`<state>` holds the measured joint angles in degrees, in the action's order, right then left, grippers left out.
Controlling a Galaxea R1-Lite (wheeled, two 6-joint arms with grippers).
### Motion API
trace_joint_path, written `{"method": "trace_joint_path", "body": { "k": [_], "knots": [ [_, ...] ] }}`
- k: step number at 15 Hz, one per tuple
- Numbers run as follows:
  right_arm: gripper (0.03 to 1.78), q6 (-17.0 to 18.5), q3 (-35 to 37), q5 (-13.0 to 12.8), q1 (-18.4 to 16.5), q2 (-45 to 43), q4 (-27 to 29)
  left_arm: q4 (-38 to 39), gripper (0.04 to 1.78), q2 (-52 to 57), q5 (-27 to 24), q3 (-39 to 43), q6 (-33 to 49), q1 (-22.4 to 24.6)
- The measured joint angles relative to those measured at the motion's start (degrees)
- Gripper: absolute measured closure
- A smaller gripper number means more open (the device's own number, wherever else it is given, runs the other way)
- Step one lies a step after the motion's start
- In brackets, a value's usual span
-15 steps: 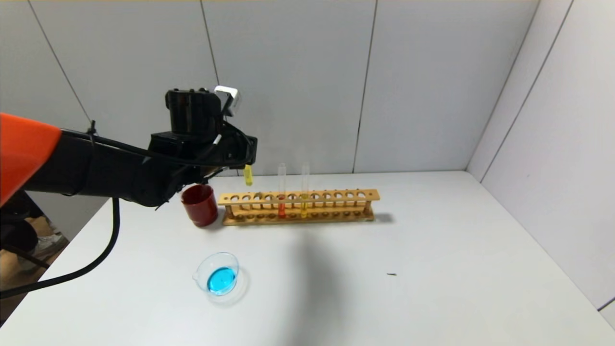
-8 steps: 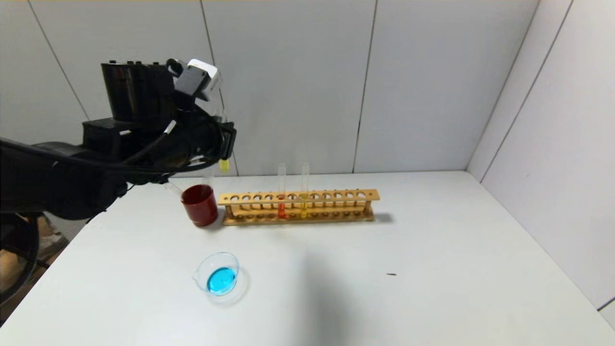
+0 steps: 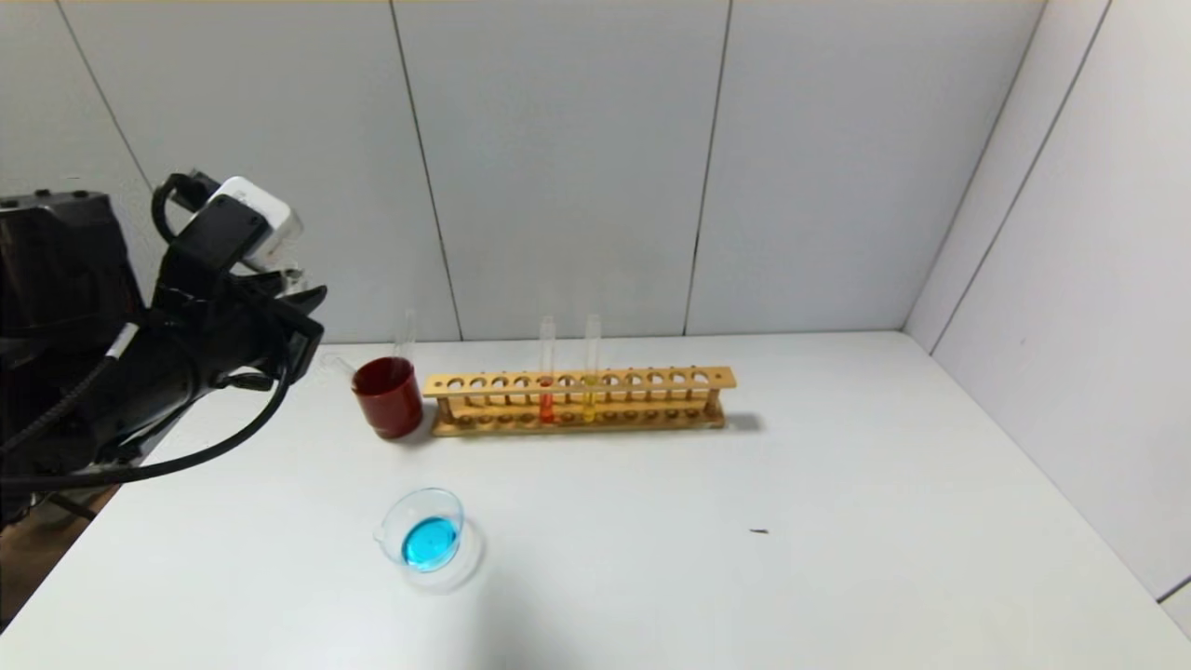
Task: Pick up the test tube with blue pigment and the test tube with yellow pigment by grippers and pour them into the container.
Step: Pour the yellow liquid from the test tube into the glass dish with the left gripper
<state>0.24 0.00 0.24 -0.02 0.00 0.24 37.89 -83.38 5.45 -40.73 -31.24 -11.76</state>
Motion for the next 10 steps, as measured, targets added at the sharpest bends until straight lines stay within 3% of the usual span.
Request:
{"method": "trace_joint_path", "body": {
  "k": [2,4,10],
  "knots": [
    [0.06,0.02,0.00,0.00,0.02,0.00,0.02,5.13,1.51,0.39,-10.37,3.50,-6.77,3.64],
    [0.06,0.00,0.00,0.00,0.00,0.00,0.02,9.30,1.51,-0.71,-17.60,5.73,-11.39,4.88],
    [0.06,0.02,0.00,-0.02,0.02,0.00,0.00,25.26,1.51,-6.78,-22.56,14.60,-17.04,5.07]
  ]
}}
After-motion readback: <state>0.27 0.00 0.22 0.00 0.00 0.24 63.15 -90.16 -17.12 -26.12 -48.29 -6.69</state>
